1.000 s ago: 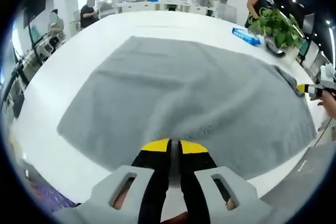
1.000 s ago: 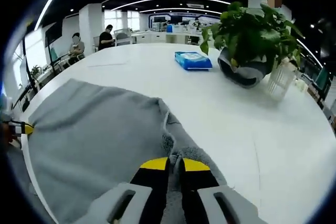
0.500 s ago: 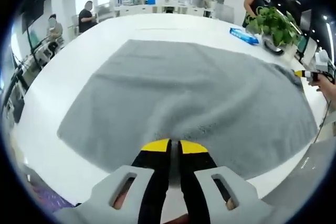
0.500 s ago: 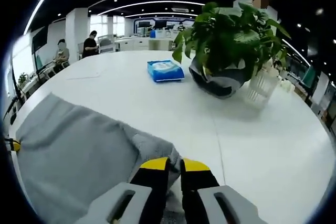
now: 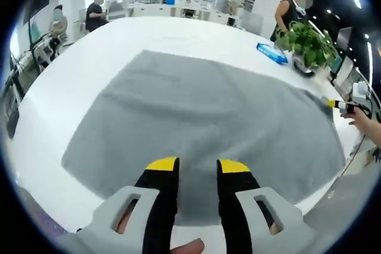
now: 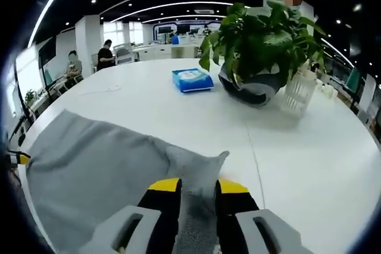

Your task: Open the folded towel by lifting each exposed corner and separating the folded layers until the towel lies flat within the target outline without major curled edges

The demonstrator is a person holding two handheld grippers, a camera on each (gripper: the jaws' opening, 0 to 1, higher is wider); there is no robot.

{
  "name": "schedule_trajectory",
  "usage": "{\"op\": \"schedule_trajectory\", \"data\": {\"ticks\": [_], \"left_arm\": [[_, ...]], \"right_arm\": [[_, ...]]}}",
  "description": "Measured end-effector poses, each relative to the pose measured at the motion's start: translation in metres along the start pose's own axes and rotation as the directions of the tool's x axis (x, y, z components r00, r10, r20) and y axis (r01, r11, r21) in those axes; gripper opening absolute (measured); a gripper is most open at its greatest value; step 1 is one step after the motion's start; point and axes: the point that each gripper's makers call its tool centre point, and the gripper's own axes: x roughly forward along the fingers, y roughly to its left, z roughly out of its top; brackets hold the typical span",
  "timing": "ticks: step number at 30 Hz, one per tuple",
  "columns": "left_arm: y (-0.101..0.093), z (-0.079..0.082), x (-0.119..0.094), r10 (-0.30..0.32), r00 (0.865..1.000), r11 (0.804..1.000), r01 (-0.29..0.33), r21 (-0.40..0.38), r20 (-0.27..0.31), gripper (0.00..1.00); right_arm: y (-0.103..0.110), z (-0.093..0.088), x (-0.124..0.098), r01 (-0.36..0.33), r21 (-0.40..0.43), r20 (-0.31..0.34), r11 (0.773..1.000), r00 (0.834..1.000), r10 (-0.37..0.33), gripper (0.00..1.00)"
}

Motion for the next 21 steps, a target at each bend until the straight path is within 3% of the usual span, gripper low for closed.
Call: {"op": "schedule_trajectory", "data": {"ticks": [9,16,19,20,21], "left_arm": [[0.040,0.026,0.018,0.019,1.000,0.997,-0.018,0.081,-0.007,0.30],[0.053,0.022,0.036,0.028,0.998,0.990,-0.020,0.139,-0.058,0.33],[0.054,0.013,0.041,0.043,0.994,0.983,-0.025,0.181,-0.098,0.33],[0.054,0.019,0.041,0.046,0.997,0.976,-0.032,0.216,-0.061,0.32],[0.052,0.017,0.040,0.043,0.997,0.980,-0.028,0.198,-0.071,0.32]], "right_arm": [[0.022,-0.026,-0.020,-0.034,0.035,-0.004,0.999,0.999,0.034,0.29],[0.032,-0.054,-0.030,-0.038,0.088,-0.041,0.995,0.998,0.042,0.30],[0.034,-0.066,-0.032,-0.032,0.098,-0.061,0.995,0.997,0.038,0.30],[0.034,-0.070,-0.032,-0.033,0.100,-0.072,0.994,0.997,0.040,0.31],[0.035,-0.074,-0.031,-0.033,0.100,-0.086,0.994,0.995,0.042,0.31]]}}
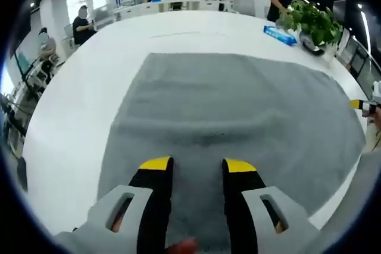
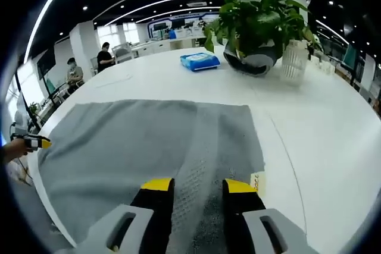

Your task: Open the folded towel by lifting each exposed corner and separating the folded layers until the towel lies flat within the target outline without major curled edges

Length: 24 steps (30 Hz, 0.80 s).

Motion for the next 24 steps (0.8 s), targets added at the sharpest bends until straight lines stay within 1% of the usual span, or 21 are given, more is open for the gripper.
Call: {"op": "schedule_trajectory", "data": {"ticks": [2,4,7,8,9,16,19,21,24], "left_arm": [[0.002,0.001,0.000,0.000,1.000,1.000,0.000,-0.010,0.003,0.32],[0.002,0.000,-0.001,-0.005,1.000,1.000,0.005,-0.001,0.008,0.32],[0.002,0.000,-0.002,-0.014,1.000,1.000,0.014,0.008,0.020,0.32],[0.001,0.000,-0.003,-0.014,1.000,1.000,0.014,0.009,0.025,0.32],[0.001,0.000,-0.003,-0.013,0.999,1.000,0.013,0.008,0.031,0.32],[-0.001,-0.001,-0.005,0.007,0.998,1.000,-0.006,-0.017,0.069,0.32],[-0.001,0.000,-0.006,0.020,0.998,0.999,-0.019,-0.028,0.066,0.32],[-0.001,0.000,-0.007,0.033,0.998,0.999,-0.031,-0.039,0.062,0.32],[0.003,0.002,-0.005,0.060,0.996,0.996,-0.055,-0.067,0.071,0.32]], "right_arm": [[0.000,-0.002,0.001,0.007,-0.011,-0.002,1.000,1.000,-0.007,0.31],[-0.001,-0.001,0.003,0.017,-0.053,-0.015,0.998,1.000,-0.018,0.31],[-0.001,0.001,0.010,0.031,-0.173,-0.061,0.984,0.997,-0.042,0.32],[0.002,0.005,0.012,0.024,-0.152,-0.050,0.988,0.998,-0.032,0.32],[0.002,0.007,0.014,0.021,-0.133,-0.057,0.991,0.998,-0.028,0.32],[0.002,0.021,0.030,0.000,-0.157,-0.078,0.988,0.997,-0.012,0.32],[0.003,0.027,0.037,-0.008,-0.165,-0.082,0.986,0.997,-0.006,0.32],[0.002,0.035,0.044,-0.011,-0.168,-0.082,0.986,0.997,-0.003,0.32],[0.002,0.043,0.053,-0.014,-0.171,-0.079,0.985,0.997,0.001,0.32]]}}
